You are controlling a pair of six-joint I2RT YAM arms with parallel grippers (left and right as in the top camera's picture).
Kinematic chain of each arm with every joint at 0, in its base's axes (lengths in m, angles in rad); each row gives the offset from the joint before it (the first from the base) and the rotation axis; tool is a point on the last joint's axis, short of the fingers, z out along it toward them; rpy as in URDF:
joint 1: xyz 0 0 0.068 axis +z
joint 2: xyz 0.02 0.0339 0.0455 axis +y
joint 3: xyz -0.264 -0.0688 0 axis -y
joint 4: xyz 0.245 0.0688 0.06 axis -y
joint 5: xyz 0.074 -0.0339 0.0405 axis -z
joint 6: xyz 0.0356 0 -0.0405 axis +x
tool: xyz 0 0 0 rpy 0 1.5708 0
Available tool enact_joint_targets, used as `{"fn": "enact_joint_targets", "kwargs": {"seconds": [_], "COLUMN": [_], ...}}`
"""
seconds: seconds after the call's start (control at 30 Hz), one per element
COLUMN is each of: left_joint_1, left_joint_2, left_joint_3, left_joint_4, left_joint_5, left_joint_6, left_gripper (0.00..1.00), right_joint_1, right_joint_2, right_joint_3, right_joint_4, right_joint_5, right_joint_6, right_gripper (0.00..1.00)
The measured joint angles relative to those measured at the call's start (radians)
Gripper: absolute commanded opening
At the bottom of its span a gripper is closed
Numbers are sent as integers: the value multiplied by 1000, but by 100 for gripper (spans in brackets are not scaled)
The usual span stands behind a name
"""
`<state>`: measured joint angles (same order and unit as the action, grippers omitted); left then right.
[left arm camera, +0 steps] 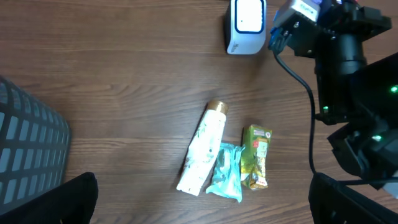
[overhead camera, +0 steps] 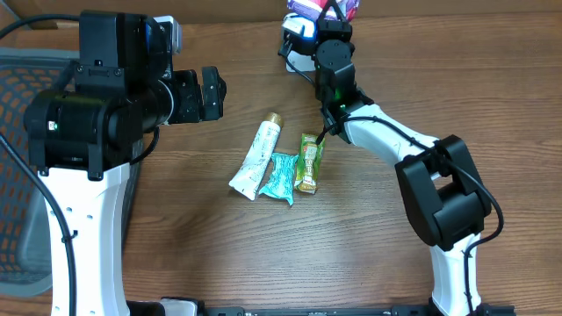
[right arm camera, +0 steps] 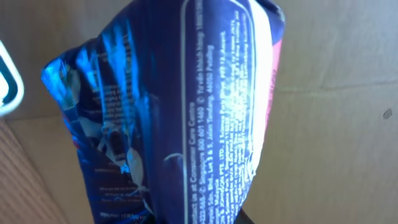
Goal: Scan the item barcode
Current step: 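Hold the purple bag's barcode in front of the scanner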
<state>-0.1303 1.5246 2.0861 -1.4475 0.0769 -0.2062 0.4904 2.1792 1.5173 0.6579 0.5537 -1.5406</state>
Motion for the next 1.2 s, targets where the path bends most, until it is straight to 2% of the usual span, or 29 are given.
{"fn": "enact_joint_targets", "kwargs": {"seconds": [0.13, 0.5, 1.2], "left_joint_1": [0, 0, 0], "left_joint_2": [0, 0, 0], "left_joint_3": [0, 0, 0], "left_joint_4": [0, 0, 0], "left_joint_5": [0, 0, 0], "left_joint_6": [0, 0, 0], "left_gripper": [100, 99, 100], "right_joint_1": [-4, -47, -51], "right_joint_2": [55, 271, 275], "right_joint_3": [2, 115, 147], "right_joint_4": [136, 134, 211], "right_joint_5": [-53, -95, -74], "right_joint_6": [-9, -6, -5], "right_gripper": [4, 4, 4]}}
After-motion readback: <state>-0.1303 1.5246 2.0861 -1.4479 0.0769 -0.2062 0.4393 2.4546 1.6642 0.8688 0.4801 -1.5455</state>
